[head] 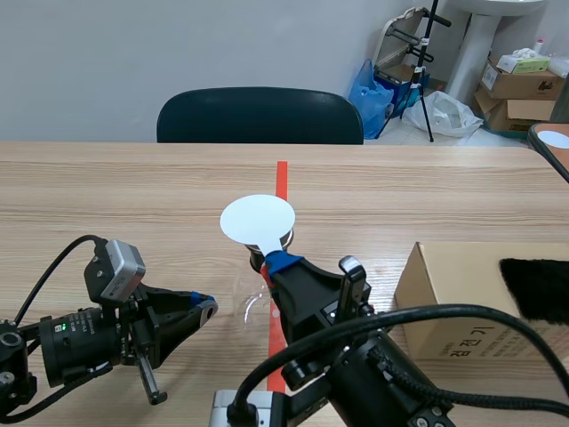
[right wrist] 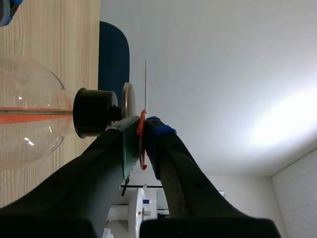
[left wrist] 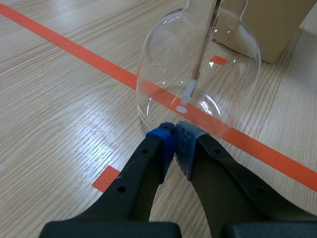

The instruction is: Do the electroscope experiment

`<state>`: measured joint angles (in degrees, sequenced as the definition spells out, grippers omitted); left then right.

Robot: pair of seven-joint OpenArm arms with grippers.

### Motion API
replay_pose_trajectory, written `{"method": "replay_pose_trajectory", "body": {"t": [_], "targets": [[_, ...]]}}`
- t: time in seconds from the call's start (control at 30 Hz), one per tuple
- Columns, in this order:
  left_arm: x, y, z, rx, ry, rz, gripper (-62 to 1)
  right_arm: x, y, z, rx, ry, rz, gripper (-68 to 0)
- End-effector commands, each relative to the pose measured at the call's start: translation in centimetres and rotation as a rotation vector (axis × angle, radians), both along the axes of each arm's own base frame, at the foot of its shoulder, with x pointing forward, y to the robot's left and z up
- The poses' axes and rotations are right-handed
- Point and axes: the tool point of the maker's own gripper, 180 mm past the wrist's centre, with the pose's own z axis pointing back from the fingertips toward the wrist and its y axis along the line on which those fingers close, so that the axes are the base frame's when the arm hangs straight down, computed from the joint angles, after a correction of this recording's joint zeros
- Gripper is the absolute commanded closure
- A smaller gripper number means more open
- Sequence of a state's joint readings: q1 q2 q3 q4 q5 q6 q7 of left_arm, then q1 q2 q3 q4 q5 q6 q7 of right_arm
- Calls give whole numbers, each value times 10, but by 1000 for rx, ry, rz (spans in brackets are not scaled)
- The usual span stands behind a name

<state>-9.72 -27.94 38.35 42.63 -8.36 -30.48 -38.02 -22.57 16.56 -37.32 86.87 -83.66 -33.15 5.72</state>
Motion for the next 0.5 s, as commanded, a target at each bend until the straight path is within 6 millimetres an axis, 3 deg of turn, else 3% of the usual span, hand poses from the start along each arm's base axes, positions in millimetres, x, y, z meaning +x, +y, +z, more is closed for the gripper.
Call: {"method": "replay_pose_trajectory", "body": {"t": [0.0,0.27,0.47], "targets": [[8,-5,14,-35,-35,-2,-28,5,-1,9,9,-31,-5,-9],[8,-5,14,-35,-35,-2,-28,7,-4,9,11,-31,-25,-9],[8,-5,13,-34,-35,-2,-28,21,-25,10,19,-31,-165,-9]]}}
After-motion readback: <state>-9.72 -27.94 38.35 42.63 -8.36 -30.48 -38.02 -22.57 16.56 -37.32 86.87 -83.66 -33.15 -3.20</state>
